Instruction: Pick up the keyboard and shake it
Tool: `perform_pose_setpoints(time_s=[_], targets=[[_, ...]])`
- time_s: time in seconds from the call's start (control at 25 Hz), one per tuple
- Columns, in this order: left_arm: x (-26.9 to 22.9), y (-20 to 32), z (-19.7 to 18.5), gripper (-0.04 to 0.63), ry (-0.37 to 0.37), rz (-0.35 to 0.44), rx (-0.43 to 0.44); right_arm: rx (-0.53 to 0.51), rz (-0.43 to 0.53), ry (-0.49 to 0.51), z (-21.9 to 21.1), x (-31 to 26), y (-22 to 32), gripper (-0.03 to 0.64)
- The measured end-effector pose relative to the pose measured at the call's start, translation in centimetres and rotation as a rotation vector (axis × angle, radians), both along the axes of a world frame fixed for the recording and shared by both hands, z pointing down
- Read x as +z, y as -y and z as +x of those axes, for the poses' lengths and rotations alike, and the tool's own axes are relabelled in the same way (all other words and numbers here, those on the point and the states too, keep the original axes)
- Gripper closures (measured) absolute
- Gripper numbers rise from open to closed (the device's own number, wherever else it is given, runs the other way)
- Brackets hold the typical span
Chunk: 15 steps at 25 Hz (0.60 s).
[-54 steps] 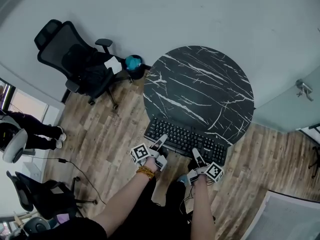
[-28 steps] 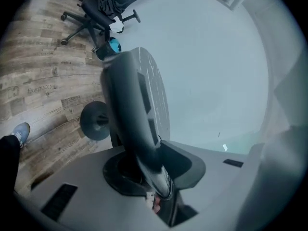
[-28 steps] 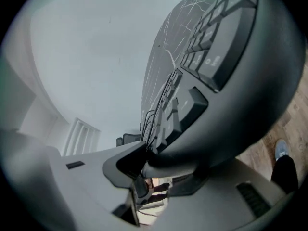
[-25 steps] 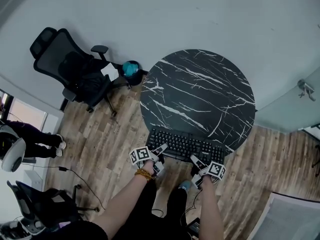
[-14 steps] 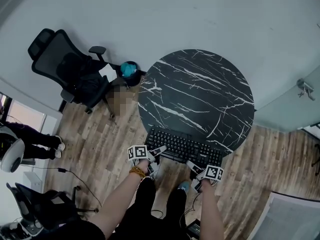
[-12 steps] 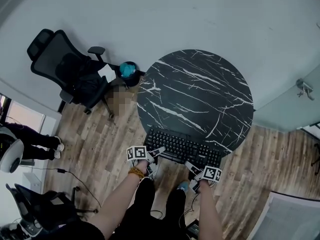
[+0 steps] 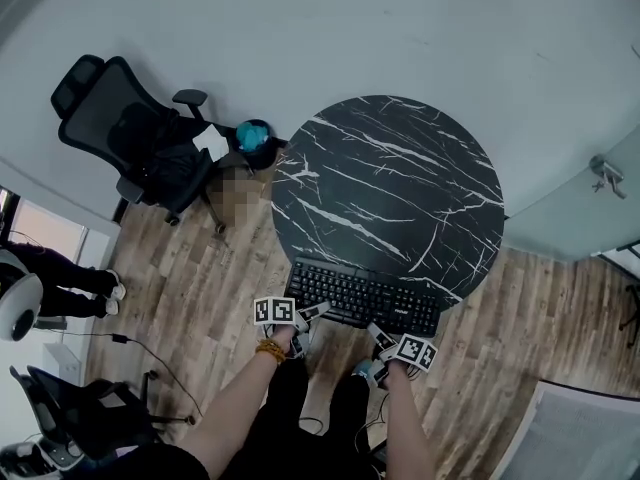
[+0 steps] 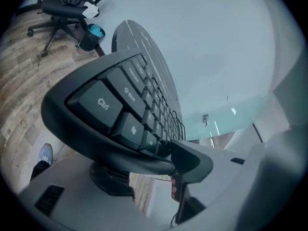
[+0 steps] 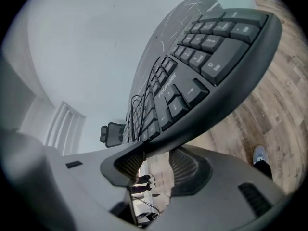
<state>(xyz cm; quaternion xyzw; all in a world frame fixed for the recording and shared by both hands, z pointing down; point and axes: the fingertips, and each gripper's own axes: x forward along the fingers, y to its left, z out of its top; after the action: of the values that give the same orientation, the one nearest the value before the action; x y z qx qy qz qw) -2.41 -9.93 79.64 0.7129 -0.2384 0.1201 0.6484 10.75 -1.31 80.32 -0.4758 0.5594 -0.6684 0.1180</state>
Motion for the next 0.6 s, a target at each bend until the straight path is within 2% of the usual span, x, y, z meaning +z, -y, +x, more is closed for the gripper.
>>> perform_pose_setpoints(time_s=[0.12, 0.16, 0.24, 0.32, 0.36, 0.6], targets=[[0.6, -0.2, -0.2, 0.357, 0.015, -0.051, 0.019, -0.007, -0.024, -0.027, -0.1, 0.3, 0.0, 0.44], [0.7, -0.4, -0.2, 0.357, 0.014, -0.07, 0.049, -0.008, -0.026, -0.032, 0.0, 0.3, 0.1, 0.44], [0.7, -1.6, 0.0, 0.357, 0.017, -0.088, 0.169, -0.002, -0.022, -0.044, 0.2, 0.0, 0.3, 0.44], [0.8, -2.9, -0.1, 0.357, 0.059, -0.056, 0.308, 0.005, -0.018, -0.062, 0.5, -0.1, 0.5, 0.44], [0.9, -3.1, -0.3, 0.357, 0.09, -0.024, 0.348, 0.005, -0.02, -0.067, 0.5, -0.1, 0.7, 0.44], [1.3, -3.0, -0.7, 0.359, 0.189, 0.125, 0.336, -0.025, -0.033, -0.091, -0.2, 0.3, 0.1, 0.449]])
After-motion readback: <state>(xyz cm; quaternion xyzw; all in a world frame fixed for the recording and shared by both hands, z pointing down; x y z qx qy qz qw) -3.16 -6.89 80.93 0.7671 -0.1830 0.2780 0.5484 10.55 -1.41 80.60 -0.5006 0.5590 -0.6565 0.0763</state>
